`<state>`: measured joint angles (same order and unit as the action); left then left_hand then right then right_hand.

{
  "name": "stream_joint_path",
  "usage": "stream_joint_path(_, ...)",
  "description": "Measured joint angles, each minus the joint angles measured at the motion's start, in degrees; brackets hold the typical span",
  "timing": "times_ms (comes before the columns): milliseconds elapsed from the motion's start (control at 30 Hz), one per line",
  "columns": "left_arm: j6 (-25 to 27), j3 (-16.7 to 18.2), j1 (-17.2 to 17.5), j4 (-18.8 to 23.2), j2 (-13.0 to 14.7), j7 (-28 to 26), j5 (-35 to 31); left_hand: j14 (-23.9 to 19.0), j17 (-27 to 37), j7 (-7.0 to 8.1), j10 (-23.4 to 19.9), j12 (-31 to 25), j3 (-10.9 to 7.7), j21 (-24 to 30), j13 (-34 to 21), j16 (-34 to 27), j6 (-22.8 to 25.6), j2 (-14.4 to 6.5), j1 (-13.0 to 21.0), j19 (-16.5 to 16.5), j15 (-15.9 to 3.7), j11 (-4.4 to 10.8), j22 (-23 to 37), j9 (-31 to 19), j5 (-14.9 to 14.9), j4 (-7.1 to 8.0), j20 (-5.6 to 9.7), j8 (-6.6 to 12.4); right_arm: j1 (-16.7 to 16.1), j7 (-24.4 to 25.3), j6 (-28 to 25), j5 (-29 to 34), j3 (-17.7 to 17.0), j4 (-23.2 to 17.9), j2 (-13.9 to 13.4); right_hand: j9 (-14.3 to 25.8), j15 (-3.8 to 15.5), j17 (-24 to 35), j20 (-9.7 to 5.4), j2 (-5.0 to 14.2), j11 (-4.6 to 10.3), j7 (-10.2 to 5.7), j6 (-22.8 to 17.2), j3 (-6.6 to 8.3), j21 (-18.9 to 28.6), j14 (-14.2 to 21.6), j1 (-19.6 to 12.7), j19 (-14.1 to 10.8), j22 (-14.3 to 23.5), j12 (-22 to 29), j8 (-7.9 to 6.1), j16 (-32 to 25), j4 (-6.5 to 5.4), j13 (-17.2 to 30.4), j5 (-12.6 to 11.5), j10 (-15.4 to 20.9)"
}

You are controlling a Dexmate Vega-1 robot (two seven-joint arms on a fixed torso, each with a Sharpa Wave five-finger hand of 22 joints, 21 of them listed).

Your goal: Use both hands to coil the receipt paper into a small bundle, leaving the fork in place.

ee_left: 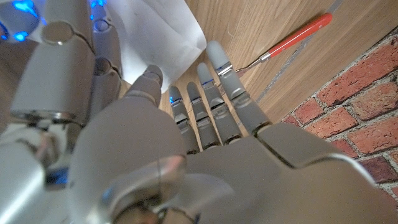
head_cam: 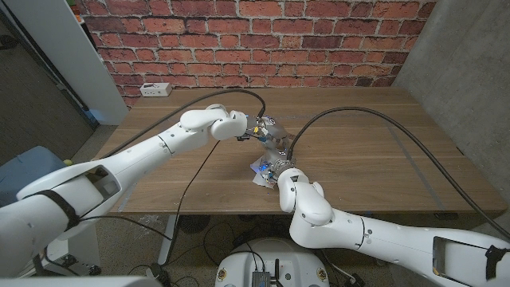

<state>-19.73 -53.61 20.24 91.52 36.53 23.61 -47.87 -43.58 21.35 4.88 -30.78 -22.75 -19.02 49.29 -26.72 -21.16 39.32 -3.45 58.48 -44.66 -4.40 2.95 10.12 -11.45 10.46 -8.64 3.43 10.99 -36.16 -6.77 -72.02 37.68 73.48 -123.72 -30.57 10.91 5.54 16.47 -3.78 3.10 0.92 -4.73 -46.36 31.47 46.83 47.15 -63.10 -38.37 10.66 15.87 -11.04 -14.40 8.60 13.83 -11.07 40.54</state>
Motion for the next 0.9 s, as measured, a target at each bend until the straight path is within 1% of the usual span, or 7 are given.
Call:
stream_joint_path(100,-0.1,-0.1,0.3,-0.1,0.0,-0.7,-0.7,-2.5,0.7,-0.37,-0.4,-0.8,-0.43,0.1,-0.5,-1.1,0.4,-0.5,1.0,-1.0,-0.68,0.22,0.0,0.0,0.0,-0.43,0.74,0.26,0.8,0.9,-0.6,-1.4,0.7,-0.2,-0.2,0.0,0.00,0.0,0.02,0.00,-0.31,0.00,0.0,-0.24,0.0,0.0,0.0,0.0,0.0,0.0,0.00,0.0,-0.24,0.0,0.0,0.3)
stream_joint_path(400,0.1,-1.0,1.1,-0.7,-0.1,-2.8,-3.4,-4.6,1.4,-0.99,1.0,-1.2,-0.57,0.6,-1.7,-1.7,2.6,-0.6,1.5,-2.6,-1.46,-0.14,-0.3,0.3,0.0,-0.28,1.80,0.48,3.3,4.0,-2.2,-5.9,2.6,-0.5,-0.6,0.0,0.00,-0.3,0.32,0.16,-0.30,0.01,-0.6,-0.24,0.2,0.0,0.8,0.3,-0.2,-0.2,0.00,0.0,-0.24,-0.1,0.3,0.3)
stream_joint_path(467,0.3,-1.2,1.2,-0.7,-0.2,-3.2,-4.1,-4.9,1.4,-0.24,2.5,-1.2,-0.55,0.6,-2.4,-1.6,1.8,-0.5,1.5,-3.0,-1.75,0.19,-0.3,0.3,0.0,-0.24,2.13,0.18,3.8,4.6,-2.5,-6.7,3.0,-0.6,-0.7,0.0,0.19,-0.3,0.32,-0.08,-0.32,0.24,-0.9,-0.24,0.2,0.2,1.0,0.3,-0.3,-0.2,-0.23,0.0,-0.24,-0.3,0.3,0.7)
stream_joint_path(600,1.1,-1.5,1.7,-0.6,-0.1,-3.8,-5.9,-4.4,1.1,1.19,5.7,-1.6,1.24,0.6,-3.9,0.4,-2.9,1.1,-1.9,-4.2,-1.59,0.93,-0.3,0.3,-0.1,1.56,1.47,-0.86,5.1,6.1,-3.2,-8.7,3.8,-0.8,-0.8,0.0,0.19,-0.2,0.12,0.01,-0.10,0.32,-0.9,-0.48,0.2,0.2,1.1,0.5,-0.3,-0.2,-0.23,-0.1,-0.48,-0.3,0.3,1.1)
stream_joint_path(667,1.8,-1.6,1.8,-0.4,-0.1,-3.8,-6.8,-3.9,0.6,1.74,6.3,-2.3,2.00,0.6,-4.5,1.5,-4.3,0.5,-5.3,-4.8,-1.21,0.91,-0.3,0.2,-0.1,3.57,0.87,-0.86,5.7,6.6,-3.5,-9.3,4.3,-0.8,-0.8,0.0,0.19,-0.1,0.11,0.23,0.00,0.32,-0.9,-0.48,0.2,0.2,1.3,0.5,-0.3,-0.3,-0.23,-0.2,-0.48,-0.3,0.3,1.4)
stream_joint_path(733,2.1,-1.6,2.1,-0.1,0.0,-3.8,-7.0,-3.3,0.2,1.52,6.3,-3.0,2.12,0.4,-5.0,2.4,-5.1,-1.2,-8.0,-5.2,-1.22,0.29,-0.3,0.1,-0.1,5.29,-0.18,-0.86,6.1,7.4,-3.9,-10.4,4.6,-0.8,-0.9,0.0,0.19,-0.1,0.11,0.23,0.00,0.32,-0.9,-0.48,0.2,0.2,1.3,0.5,-0.3,-0.4,-0.23,-0.2,-0.48,-0.3,0.5,1.4)
stream_joint_path(900,3.0,-1.2,2.9,1.3,0.5,-3.4,-7.3,-2.4,-0.4,2.07,6.1,-3.3,1.75,-0.2,-5.3,3.8,-6.6,-2.3,-9.2,-5.2,-0.87,0.10,-0.5,0.1,-0.3,5.82,-1.43,-0.89,7.6,9.5,-4.7,-13.6,5.7,-1.1,-1.1,0.0,0.18,-0.1,0.24,0.47,0.00,0.13,-1.4,-0.48,0.2,0.2,1.5,0.6,-0.3,-0.6,-0.23,-0.5,-0.48,-0.3,0.5,1.4)
